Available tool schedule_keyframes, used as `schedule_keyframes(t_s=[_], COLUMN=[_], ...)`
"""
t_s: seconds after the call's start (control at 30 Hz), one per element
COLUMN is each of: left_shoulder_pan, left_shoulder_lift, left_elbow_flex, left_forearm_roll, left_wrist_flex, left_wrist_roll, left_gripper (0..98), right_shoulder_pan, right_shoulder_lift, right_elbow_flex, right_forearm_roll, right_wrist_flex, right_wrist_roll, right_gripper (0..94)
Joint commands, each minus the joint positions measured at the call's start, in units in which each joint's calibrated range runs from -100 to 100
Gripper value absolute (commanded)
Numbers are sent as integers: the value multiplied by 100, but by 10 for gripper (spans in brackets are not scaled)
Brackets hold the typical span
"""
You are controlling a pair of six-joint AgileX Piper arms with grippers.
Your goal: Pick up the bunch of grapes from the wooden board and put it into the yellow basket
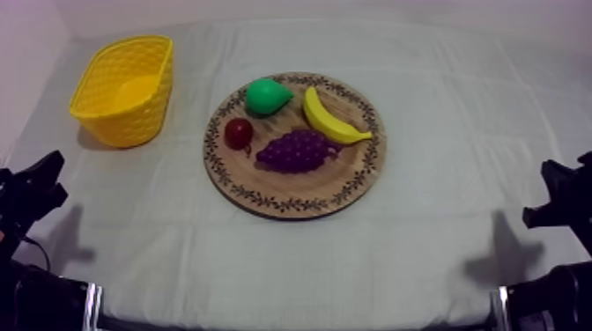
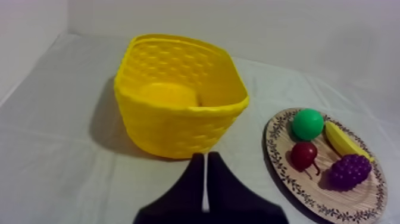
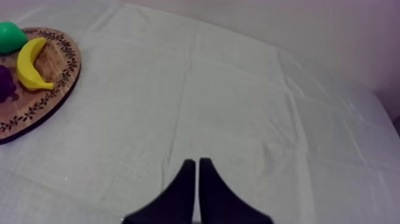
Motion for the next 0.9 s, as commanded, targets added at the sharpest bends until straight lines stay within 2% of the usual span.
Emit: schedule_keyframes(t_s=[0.0,0.2,0.47,0.73,0.87], left_shoulder_pan=[1,120,688,1131,1157], left_shoulder_lift=[0,0,52,997,1751], left_elbow_flex=[1,1,-53,-244,-269], left_forearm_roll=[-2,-2,1,-4,-15], left_wrist_flex=[6,6,45,481,353], left_wrist_roll=[2,-8,37,92,-206], left_gripper=[0,0,0,0,0], right_shoulder_pan=[2,2,2,2,2], right_shoulder_lift=[0,0,0,0,0], right_elbow_flex=[-4,-4,-4,-4,-4], right_forearm_roll=[-2,-2,-2,-2,-2], right_wrist_flex=[0,0,0,0,0], right_wrist_roll=[-4,-1,-2,1,-1], right_gripper=[3,3,3,3,3])
